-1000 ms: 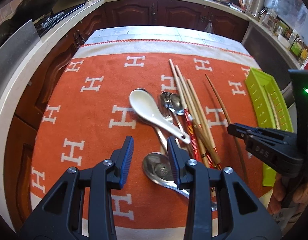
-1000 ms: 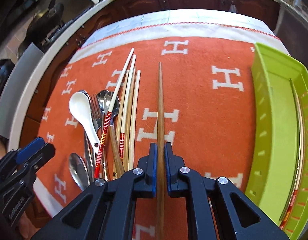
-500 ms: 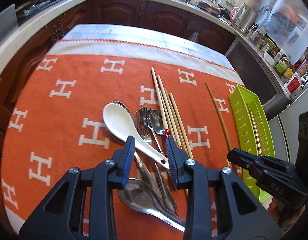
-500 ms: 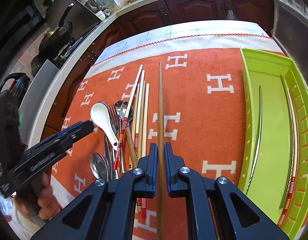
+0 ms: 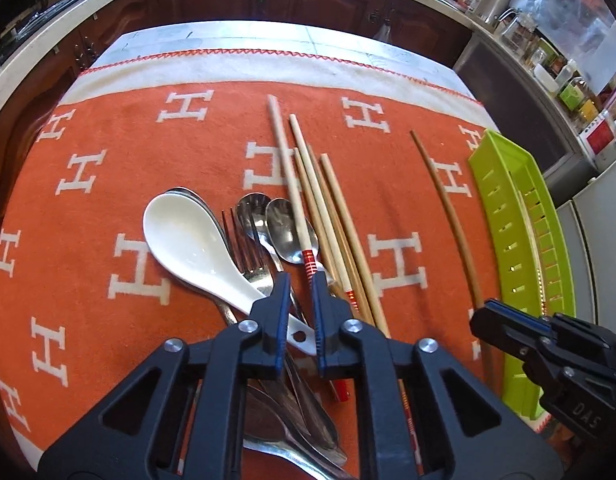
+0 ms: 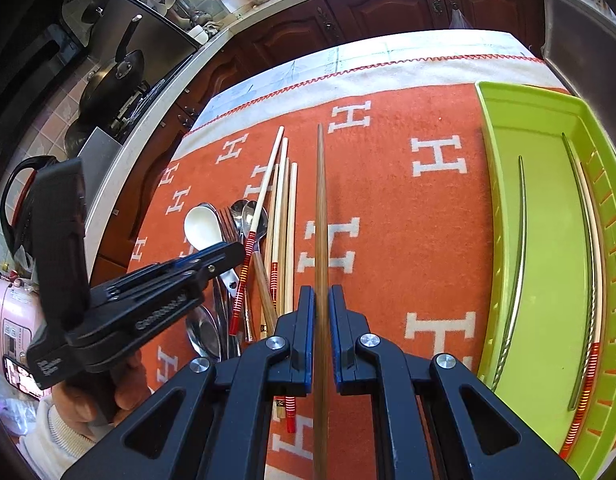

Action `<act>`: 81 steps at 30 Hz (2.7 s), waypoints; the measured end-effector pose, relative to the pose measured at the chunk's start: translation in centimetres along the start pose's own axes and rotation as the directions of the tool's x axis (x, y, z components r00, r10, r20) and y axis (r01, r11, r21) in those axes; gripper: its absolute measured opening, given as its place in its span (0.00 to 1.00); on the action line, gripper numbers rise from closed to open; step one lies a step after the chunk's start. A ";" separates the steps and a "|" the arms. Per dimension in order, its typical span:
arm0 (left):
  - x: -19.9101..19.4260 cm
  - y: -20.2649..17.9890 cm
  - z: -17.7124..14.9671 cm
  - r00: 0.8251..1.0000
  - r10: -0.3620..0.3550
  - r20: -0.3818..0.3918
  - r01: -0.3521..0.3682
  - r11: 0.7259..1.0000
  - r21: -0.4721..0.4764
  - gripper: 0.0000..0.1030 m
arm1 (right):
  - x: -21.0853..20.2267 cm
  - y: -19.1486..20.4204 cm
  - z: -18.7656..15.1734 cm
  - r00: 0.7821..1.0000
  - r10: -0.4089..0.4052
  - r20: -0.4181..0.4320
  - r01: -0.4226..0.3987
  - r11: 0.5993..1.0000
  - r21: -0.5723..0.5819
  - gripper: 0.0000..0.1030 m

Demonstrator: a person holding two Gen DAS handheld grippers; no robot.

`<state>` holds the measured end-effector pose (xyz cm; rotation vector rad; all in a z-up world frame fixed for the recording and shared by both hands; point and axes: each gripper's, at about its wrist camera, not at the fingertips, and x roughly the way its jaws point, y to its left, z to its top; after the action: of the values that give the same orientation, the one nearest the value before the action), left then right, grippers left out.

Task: Organize utensils
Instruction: 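Grasp a brown wooden chopstick with the right tool while the left tool grasps a red-banded chopstick, then lower both chopsticks into the green tray and open both tools, then move both open tools back over the remaining utensils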

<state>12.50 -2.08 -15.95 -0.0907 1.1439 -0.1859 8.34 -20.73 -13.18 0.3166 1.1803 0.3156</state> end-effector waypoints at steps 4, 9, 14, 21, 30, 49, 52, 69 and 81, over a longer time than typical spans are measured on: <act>0.9 -0.7 0.3 1.000 -0.001 -0.031 0.001 1.000 0.012 0.08 | 0.2 -0.3 0.0 1.000 0.005 -0.004 -0.005 1.000 0.016 0.06; 1.9 -1.9 0.8 0.998 0.024 -0.062 -0.023 0.999 0.026 0.08 | 0.4 -0.6 0.0 1.000 0.008 -0.010 -0.007 0.999 0.034 0.06; 2.3 -2.0 1.5 0.997 0.042 -0.063 -0.041 0.999 0.010 0.07 | 0.5 -0.7 0.0 1.000 0.006 -0.008 -0.006 0.999 0.045 0.06; 1.4 -1.0 1.2 0.999 0.021 -0.050 -0.024 0.998 -0.058 0.03 | 0.3 -0.8 0.0 1.000 0.017 0.000 -0.017 0.998 0.061 0.06; -4.4 -2.7 1.3 0.998 -0.065 0.017 0.066 0.995 -0.068 0.03 | -3.2 -1.2 0.2 0.995 0.078 0.064 -0.083 0.993 0.087 0.06; -3.6 -20.4 -0.2 0.960 -0.234 -0.155 0.259 0.951 0.167 0.03 | -10.4 -11.6 -0.5 0.970 -0.208 0.129 0.169 0.951 0.261 0.07; -1.9 -20.8 -0.8 0.957 -0.219 -0.191 0.252 0.954 0.166 0.03 | -9.7 -12.8 -0.7 0.968 -0.232 0.096 0.199 0.942 0.269 0.08; -6.7 -17.6 -1.9 0.990 -0.133 -0.056 0.143 0.948 0.283 0.04 | -10.4 -11.5 -1.4 0.965 -0.237 0.113 0.198 0.939 0.279 0.16; -10.3 -10.1 -2.6 0.998 -0.033 0.052 0.022 0.979 0.201 0.21 | -9.4 -6.7 -1.4 0.980 -0.176 0.094 0.157 0.971 0.178 0.16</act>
<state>4.97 -9.94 -6.12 0.0670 1.0634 -0.3206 4.23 -30.47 -8.38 0.3753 1.1198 0.0497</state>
